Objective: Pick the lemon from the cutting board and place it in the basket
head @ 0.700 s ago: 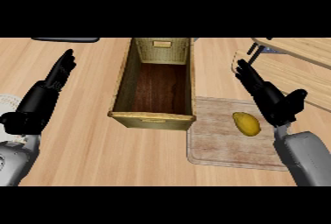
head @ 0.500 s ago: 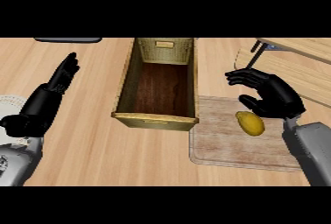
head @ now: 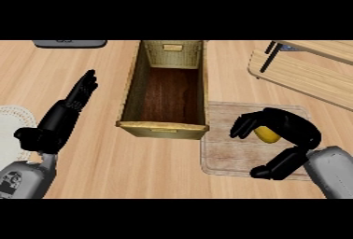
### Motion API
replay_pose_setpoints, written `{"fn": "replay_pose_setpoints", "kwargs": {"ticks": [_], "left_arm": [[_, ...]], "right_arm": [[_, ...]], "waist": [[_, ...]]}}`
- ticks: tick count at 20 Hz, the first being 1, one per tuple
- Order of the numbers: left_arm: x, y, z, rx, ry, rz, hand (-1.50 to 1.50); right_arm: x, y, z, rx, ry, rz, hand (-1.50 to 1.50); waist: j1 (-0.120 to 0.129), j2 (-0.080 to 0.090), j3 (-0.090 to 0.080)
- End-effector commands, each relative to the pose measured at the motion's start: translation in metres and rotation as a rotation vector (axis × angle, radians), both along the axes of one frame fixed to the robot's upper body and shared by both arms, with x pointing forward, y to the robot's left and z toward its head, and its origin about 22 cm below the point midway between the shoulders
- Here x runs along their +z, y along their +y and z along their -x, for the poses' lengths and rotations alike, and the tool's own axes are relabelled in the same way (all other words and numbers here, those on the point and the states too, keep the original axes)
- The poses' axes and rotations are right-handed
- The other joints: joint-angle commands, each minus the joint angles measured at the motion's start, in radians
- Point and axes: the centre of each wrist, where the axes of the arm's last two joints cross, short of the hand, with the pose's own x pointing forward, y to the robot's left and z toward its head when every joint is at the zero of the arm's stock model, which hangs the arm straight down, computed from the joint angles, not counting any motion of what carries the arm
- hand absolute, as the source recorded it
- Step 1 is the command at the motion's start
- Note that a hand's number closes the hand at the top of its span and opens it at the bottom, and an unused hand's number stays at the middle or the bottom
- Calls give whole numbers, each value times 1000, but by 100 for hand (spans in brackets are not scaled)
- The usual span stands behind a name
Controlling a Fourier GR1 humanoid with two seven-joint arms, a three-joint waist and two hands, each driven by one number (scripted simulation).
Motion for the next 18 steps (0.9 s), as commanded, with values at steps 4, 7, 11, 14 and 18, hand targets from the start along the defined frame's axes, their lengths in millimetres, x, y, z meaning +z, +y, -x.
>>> {"fn": "replay_pose_setpoints", "kwargs": {"ticks": [4,7,11,14,18], "left_arm": [[0,13,3,25,-4,-8,0],[-1,9,6,-2,23,17,0],[-8,5,-2,17,13,5,0],[5,8,10,-16,26,17,0],[6,11,-2,-11,3,12,0]], "right_arm": [[26,-11,24,-180,-323,180,-150],[63,-33,12,-344,-454,288,-150],[145,-51,9,-397,-600,513,-150],[168,-64,10,-343,-617,787,-150],[197,-69,5,-212,-515,959,-150]], "waist": [[-23,-12,-2],[-21,-12,-2],[-32,-9,-5],[4,-11,-3],[9,-2,-3]]}}
